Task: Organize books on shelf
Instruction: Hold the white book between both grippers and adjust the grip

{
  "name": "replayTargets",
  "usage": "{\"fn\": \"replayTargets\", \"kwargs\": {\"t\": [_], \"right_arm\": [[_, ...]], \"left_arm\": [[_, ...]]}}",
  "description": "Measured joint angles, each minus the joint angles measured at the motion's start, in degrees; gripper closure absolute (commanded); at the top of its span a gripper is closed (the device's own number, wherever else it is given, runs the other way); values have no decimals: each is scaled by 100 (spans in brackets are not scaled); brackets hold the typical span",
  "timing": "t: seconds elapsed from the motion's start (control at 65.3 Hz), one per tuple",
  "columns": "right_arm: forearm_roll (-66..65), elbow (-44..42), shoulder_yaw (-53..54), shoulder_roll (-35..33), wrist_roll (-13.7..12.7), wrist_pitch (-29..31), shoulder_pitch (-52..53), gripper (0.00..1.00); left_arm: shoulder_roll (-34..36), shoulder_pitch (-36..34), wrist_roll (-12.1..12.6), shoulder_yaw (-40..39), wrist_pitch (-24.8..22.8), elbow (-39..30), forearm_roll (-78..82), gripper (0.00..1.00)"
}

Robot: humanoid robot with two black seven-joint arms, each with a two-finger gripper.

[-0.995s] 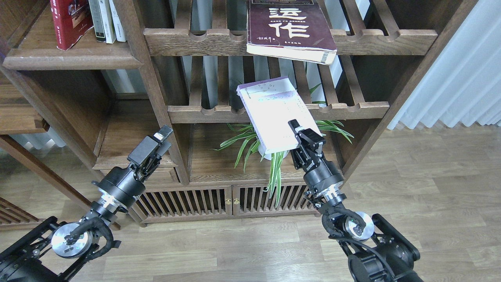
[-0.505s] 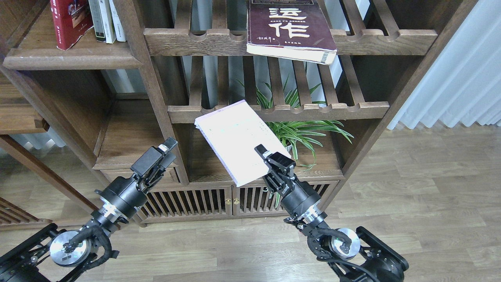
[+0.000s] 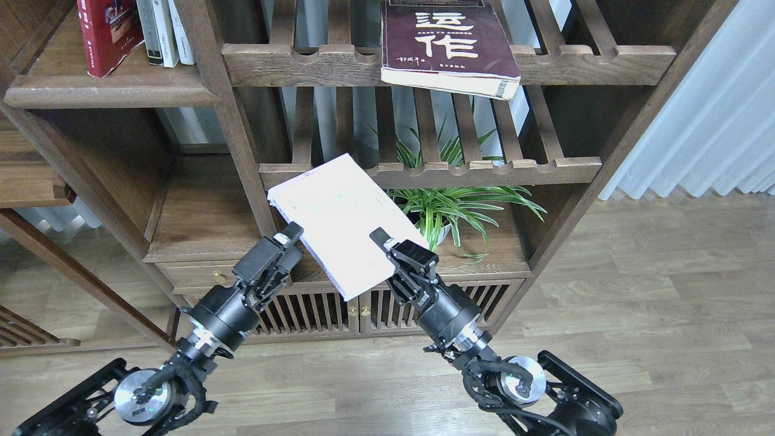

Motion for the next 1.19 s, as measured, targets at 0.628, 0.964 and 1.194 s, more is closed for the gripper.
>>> {"fn": "replayTargets", "kwargs": {"t": [0.628, 0.964, 1.194], "right_arm": [[-8, 0, -265, 0, -9, 0, -61, 96], [-13, 0, -358, 0, -9, 0, -41, 96], [-6, 0, -456, 0, -7, 3, -30, 96]], "left_arm": [[-33, -54, 72, 80, 0, -3, 6, 40], [21, -66, 80, 204, 0, -3, 35, 50], [15, -150, 79, 263, 0, -3, 40, 52]]}}
